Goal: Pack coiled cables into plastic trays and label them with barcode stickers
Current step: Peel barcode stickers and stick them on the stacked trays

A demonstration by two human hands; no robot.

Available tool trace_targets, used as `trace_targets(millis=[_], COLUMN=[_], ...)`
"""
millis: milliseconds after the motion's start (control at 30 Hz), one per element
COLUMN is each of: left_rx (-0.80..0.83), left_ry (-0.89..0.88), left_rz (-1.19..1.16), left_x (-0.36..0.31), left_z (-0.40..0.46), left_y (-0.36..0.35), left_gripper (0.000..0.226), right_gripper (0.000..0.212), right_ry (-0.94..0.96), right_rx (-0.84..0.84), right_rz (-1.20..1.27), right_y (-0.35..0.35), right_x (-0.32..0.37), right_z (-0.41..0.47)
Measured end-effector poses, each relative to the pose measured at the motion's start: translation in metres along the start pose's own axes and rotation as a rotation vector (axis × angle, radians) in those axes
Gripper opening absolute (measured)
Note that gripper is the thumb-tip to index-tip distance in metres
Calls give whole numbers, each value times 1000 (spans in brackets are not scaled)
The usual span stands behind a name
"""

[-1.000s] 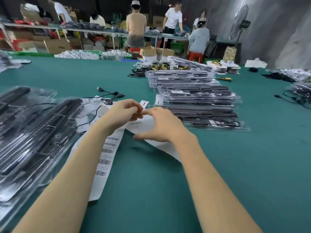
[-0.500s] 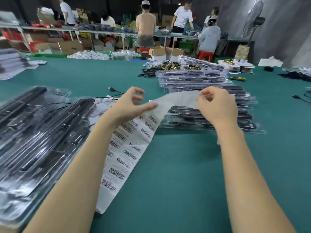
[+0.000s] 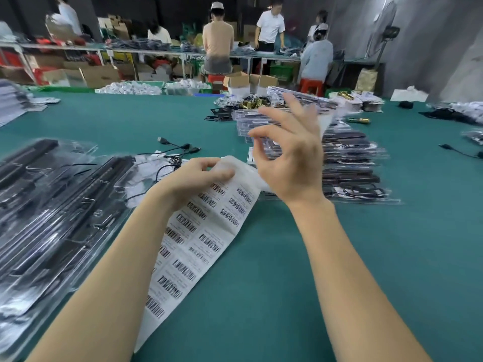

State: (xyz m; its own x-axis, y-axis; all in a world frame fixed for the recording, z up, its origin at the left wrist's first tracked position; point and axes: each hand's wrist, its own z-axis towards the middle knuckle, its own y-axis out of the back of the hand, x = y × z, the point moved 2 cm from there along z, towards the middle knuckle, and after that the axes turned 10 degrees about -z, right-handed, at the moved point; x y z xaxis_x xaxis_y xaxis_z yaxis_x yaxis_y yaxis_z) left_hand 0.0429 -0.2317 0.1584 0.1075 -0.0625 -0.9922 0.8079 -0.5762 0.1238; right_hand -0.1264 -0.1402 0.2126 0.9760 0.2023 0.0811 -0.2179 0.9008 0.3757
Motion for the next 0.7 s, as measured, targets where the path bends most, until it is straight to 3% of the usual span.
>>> trace_targets(millis=[133, 267, 367, 500, 600, 700], left_rx=[-4, -33, -30, -53, -25, -15], left_ry=[-15, -24, -14, -5, 5, -13], left_rz=[-7, 21, 9, 37, 8, 18], left_x=[-1, -2, -2, -4, -5, -6], left_z=[0, 0, 0, -1, -3, -5], left_y=[1, 4, 3, 3, 2, 1], left_gripper=[18, 11, 13, 15, 14, 15], right_gripper=[8, 7, 5, 10, 11, 12], right_ry=[57, -115, -215, -168, -194, -181], right_rx=[77, 222, 429, 732, 787, 779], right_rz=[258, 387, 497, 195, 12, 47], right_y=[-9, -8, -7, -10, -12, -15], right_x=[8, 2, -4, -8, -14, -15], right_z=[-9, -11, -10, -12, -13, -15])
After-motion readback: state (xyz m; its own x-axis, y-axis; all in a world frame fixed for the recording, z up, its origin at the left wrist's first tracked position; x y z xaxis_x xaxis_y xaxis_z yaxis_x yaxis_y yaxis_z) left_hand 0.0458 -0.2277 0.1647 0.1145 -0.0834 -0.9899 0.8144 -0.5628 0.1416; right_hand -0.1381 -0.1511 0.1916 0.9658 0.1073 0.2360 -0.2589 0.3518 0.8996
